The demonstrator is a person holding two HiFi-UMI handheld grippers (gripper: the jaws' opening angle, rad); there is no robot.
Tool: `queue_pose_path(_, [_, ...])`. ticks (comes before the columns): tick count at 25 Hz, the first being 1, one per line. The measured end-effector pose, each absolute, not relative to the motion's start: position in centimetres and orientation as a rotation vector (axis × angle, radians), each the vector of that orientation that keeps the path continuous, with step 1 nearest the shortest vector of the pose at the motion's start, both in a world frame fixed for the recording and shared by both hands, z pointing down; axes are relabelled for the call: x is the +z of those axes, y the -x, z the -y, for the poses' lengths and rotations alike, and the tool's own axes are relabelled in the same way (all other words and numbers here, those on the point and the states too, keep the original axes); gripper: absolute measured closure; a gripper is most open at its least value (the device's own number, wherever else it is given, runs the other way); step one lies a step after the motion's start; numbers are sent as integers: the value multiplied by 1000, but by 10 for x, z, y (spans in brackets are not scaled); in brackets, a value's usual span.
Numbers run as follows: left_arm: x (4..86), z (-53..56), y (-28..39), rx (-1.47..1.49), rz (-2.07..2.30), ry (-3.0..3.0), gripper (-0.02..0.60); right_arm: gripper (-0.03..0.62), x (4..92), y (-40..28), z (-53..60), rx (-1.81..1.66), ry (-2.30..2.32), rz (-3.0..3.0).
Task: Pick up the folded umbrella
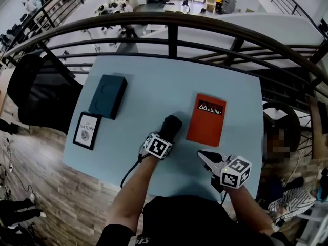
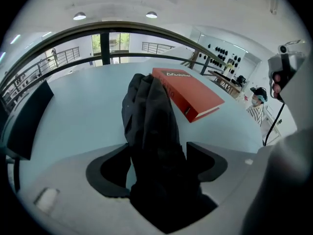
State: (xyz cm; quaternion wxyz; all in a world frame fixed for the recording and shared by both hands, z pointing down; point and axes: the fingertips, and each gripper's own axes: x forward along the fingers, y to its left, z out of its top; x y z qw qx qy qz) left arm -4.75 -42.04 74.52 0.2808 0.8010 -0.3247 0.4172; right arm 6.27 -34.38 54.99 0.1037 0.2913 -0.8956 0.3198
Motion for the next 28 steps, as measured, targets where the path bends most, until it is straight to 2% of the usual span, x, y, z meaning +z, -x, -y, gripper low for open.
queue_pose_path(9, [758,415,43,1292,827,-2118,198,594,555,-80,337,975,-903,2616])
queue_pose_path(14, [756,413,42,1327,798,-2101,260,594,553,-76,336,979,-888,2622])
queue_pose_path(19, [753,410,48,1292,835,-2065,285,594,550,-75,334,968,-886,2624])
queue_pose_path(28, [746,402,63,1126,842,-2015,290,594,550,-68,330,978,-883,2625])
